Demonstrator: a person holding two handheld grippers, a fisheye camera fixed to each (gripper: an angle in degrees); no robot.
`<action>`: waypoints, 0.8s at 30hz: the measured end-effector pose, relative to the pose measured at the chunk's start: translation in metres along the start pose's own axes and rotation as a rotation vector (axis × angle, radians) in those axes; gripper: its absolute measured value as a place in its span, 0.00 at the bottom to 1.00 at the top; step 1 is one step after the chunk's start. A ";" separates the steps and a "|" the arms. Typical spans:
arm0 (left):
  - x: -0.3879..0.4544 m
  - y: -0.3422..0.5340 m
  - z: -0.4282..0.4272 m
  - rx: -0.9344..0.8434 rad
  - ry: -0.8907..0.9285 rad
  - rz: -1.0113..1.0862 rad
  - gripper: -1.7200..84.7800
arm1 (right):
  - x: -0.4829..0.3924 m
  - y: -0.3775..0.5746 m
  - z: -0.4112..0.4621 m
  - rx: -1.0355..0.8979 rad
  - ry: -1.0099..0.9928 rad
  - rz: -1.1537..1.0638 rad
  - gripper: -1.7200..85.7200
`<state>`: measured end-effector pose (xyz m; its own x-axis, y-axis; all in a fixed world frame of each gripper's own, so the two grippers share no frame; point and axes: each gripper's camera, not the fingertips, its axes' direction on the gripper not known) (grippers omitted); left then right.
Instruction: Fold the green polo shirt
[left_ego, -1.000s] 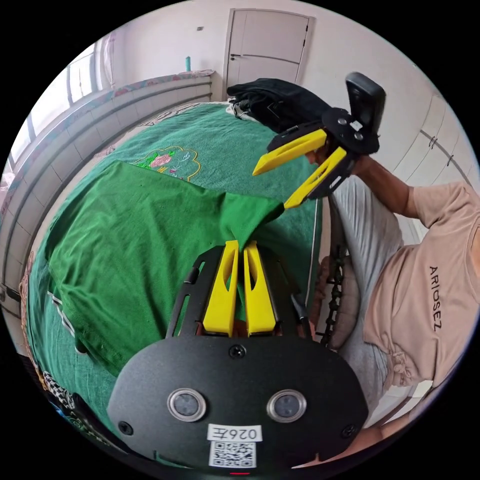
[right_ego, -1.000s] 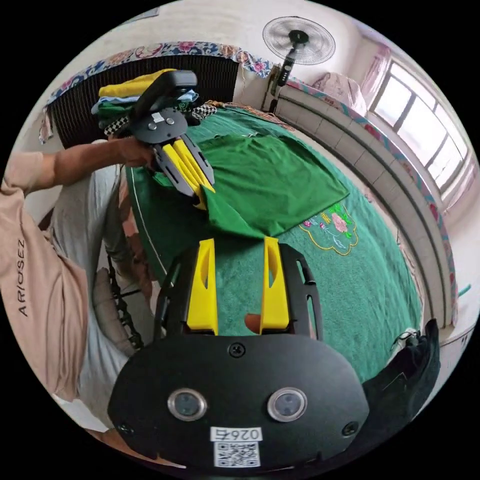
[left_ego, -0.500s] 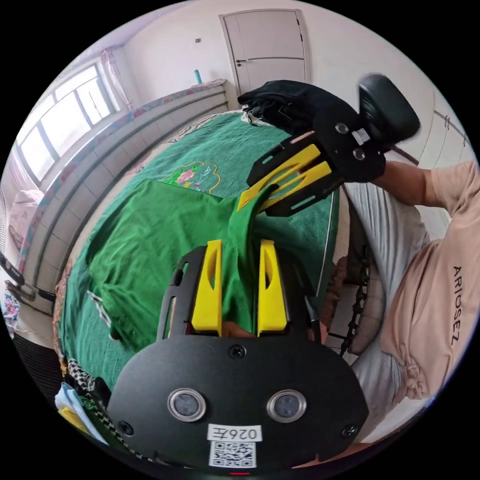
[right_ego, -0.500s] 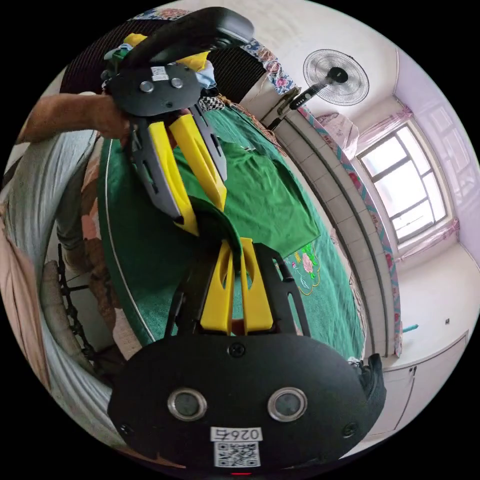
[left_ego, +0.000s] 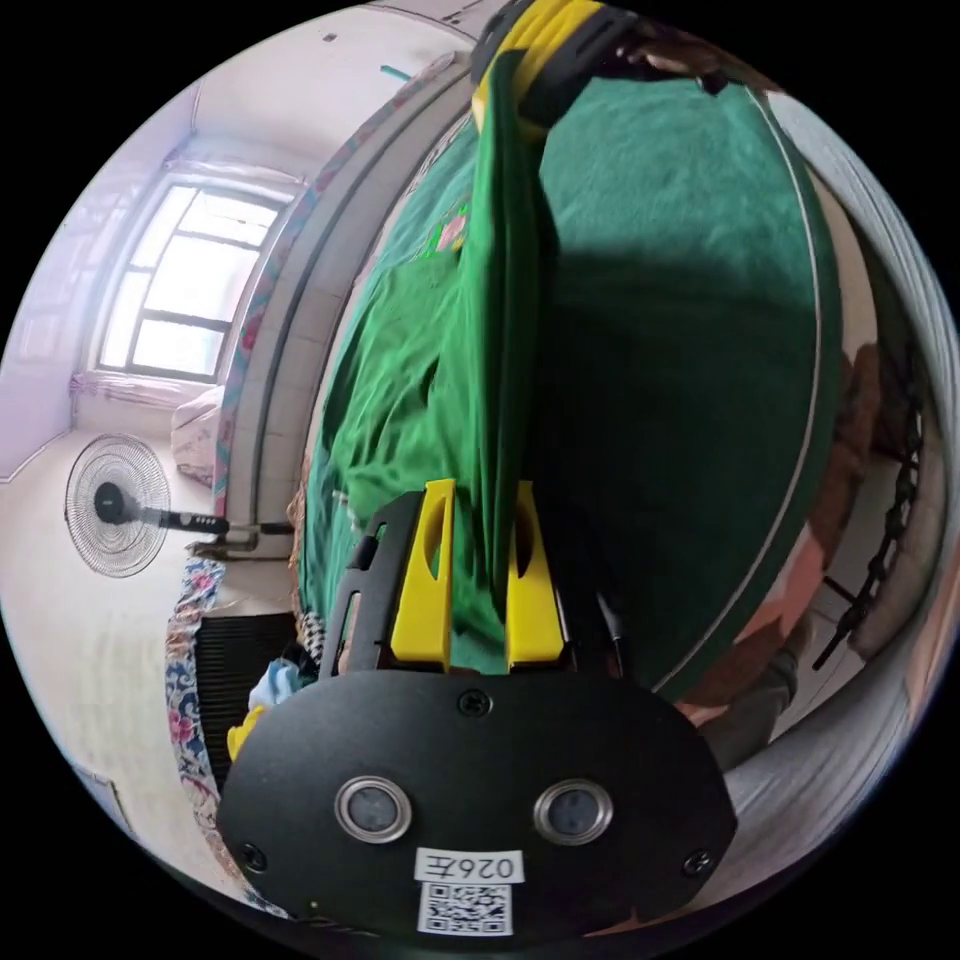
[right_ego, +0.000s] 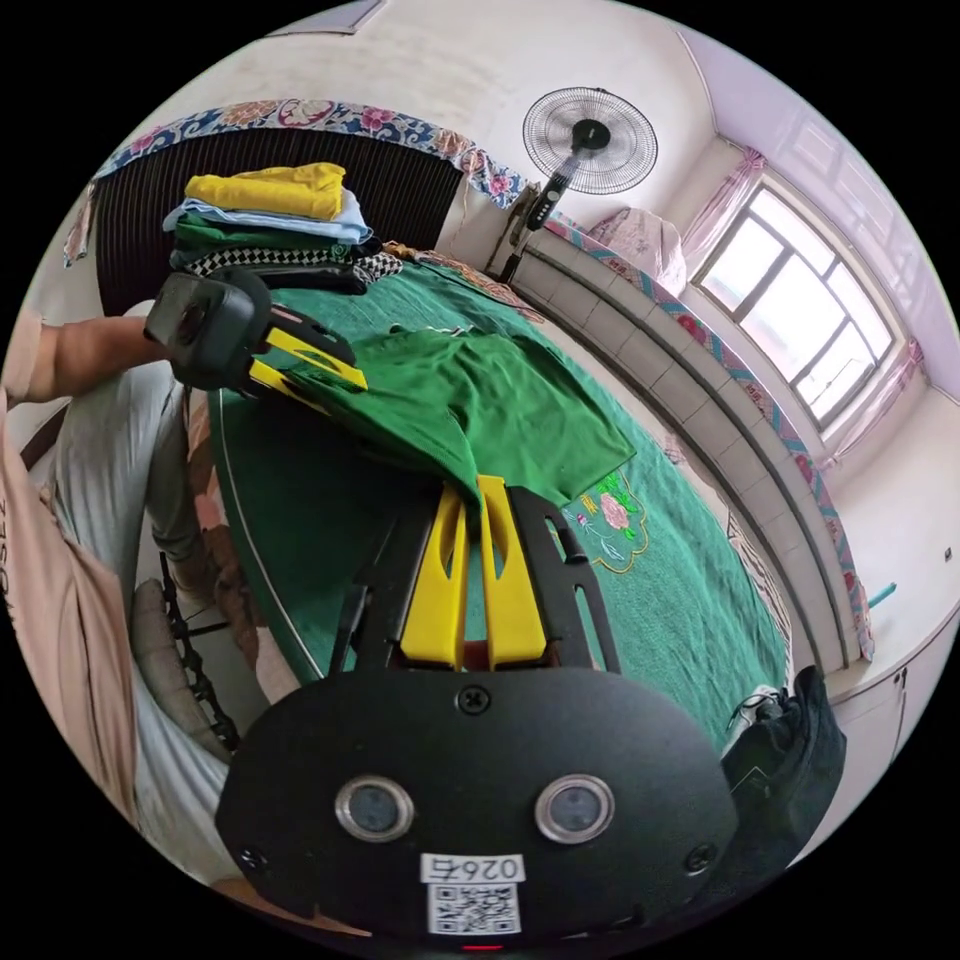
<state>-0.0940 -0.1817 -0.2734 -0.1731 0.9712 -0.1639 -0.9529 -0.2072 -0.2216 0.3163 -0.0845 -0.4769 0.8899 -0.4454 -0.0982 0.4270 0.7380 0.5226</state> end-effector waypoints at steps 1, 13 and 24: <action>0.001 0.009 0.007 -0.051 -0.031 -0.007 0.11 | 0.003 0.003 0.001 0.002 -0.016 0.004 0.00; 0.007 0.055 0.018 -0.097 0.137 0.050 0.02 | -0.038 0.030 0.050 -0.132 -0.154 -0.184 0.00; -0.012 0.118 -0.054 0.279 0.372 0.101 0.02 | -0.086 0.117 0.027 -0.101 -0.347 -0.236 0.00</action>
<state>-0.1909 -0.2241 -0.3491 -0.2158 0.8294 -0.5154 -0.9752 -0.2096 0.0711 0.2855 0.0261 -0.3841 0.6665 -0.7395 0.0940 0.6415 0.6332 0.4330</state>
